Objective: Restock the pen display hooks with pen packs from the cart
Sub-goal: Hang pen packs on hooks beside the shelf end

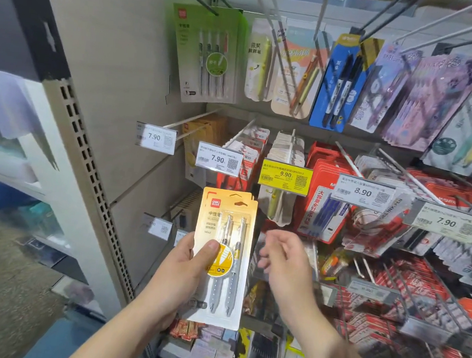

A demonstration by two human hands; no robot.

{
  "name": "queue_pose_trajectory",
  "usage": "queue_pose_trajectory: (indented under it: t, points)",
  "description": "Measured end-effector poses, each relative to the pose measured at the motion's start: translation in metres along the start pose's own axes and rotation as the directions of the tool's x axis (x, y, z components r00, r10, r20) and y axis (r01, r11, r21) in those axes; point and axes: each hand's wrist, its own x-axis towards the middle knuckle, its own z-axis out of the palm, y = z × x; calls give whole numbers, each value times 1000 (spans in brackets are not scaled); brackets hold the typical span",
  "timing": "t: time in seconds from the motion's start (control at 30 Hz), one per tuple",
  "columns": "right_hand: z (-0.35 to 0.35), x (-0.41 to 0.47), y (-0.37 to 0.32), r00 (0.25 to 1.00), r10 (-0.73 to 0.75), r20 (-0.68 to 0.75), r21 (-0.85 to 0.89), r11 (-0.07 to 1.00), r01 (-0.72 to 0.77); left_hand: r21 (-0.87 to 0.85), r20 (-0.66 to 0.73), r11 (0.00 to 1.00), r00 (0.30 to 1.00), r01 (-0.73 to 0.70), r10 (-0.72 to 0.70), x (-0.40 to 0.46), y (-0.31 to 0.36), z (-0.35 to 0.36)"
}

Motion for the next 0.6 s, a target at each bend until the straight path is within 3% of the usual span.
queue_pose_trajectory:
  t: [0.2,0.47,0.6]
  points:
    - [43,-3,-15,986,31,163,97,994,-47,2,-48,1000,998,-28,28,-7,2,-18]
    - [86,12,-31,967,103,232,155,978,-141,29,-89,1000,996,-11,13,-13,2,-64]
    - [115,16,-32,972,123,199,195,967,-162,22,-162,1000,987,-10,13,-11,0,-84]
